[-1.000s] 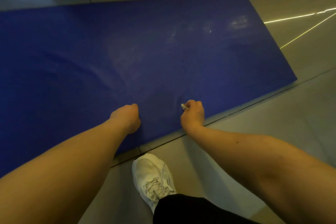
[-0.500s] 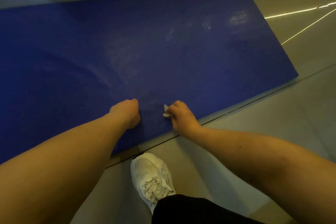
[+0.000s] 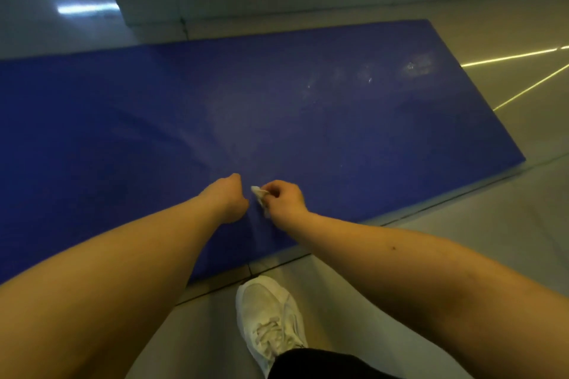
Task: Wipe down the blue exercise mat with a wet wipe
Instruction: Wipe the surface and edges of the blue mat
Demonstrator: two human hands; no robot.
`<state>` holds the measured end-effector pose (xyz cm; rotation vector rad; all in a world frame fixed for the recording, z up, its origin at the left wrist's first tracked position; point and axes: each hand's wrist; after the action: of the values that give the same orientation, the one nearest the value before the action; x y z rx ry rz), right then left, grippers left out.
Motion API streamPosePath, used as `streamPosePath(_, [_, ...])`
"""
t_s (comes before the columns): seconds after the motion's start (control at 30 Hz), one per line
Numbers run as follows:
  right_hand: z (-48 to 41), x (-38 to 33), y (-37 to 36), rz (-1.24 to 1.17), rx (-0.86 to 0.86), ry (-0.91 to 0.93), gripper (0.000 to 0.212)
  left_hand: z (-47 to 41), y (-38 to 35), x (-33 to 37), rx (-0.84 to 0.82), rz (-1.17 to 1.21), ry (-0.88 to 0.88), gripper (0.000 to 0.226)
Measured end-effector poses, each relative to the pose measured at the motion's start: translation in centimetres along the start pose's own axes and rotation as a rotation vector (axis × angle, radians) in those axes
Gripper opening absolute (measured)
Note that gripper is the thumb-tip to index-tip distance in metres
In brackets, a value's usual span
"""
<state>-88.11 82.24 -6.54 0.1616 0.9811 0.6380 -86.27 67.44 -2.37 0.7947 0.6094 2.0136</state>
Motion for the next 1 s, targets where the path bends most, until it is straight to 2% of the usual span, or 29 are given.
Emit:
streamPosePath(0.07, [-0.3,-3.1,-0.9,-0.117,-0.066,0.003,0.005,0.6,1.5,0.3,0.045,0.26,0.014,0.032])
streamPosePath(0.13, [-0.7,-6.5,-1.1,-0.215,-0.105,0.019,0.01,1.6,4.1,0.3,0.122,0.478,0.003,0.035])
streamPosePath(0.2, [-0.6,-10.1,-0.3,-0.253,-0.111,0.057,0.007,2.8,7.0,0.0,0.175,0.597,-0.026,0.047])
streamPosePath(0.23, [-0.1,-12.0,0.3,-0.249,-0.103,0.083,0.006,3.7,8.6,-0.3,0.199,0.602,-0.048,0.047])
streamPosePath(0.33, [0.3,-17.4,2.0,-0.117,-0.075,0.132,0.011,6.5,13.9,-0.9,0.299,0.46,-0.088,0.026])
streamPosePath(0.43, [2.5,-23.1,3.8,0.049,-0.208,0.184,0.01,9.1,18.3,-1.7,0.394,0.306,-0.107,0.014])
streamPosePath(0.53, [5.5,-27.9,4.4,-0.032,-0.294,0.185,0.02,11.9,21.6,-2.0,0.422,0.214,-0.125,0.015])
streamPosePath(0.63, [8.5,-31.0,4.3,-0.107,-0.301,0.089,0.01,14.5,24.2,-1.7,0.456,0.143,-0.14,0.014])
streamPosePath(0.77, [12.5,-33.0,4.5,0.075,-0.327,0.241,0.006,18.1,26.2,-1.1,0.485,0.198,-0.157,0.021])
streamPosePath(0.87, [14.8,-32.6,5.4,0.172,-0.356,0.33,0.047,20.4,26.5,-0.2,0.495,0.286,-0.183,0.023])
streamPosePath(0.9, [15.6,-32.3,5.7,0.195,-0.326,0.369,0.05,21.0,26.3,0.1,0.495,0.31,-0.201,0.023])
streamPosePath(1.0, [16.9,-30.4,6.4,0.168,-0.221,0.447,0.028,22.4,24.8,1.1,0.502,0.345,-0.257,0.029])
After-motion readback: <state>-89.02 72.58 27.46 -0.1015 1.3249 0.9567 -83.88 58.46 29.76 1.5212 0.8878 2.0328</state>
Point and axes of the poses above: each hand's wrist, its own z-axis away from the middle knuckle, its own y-axis out of the back of the hand, x = y × z, and after that the axes turned 1 degree about -z, right-handed
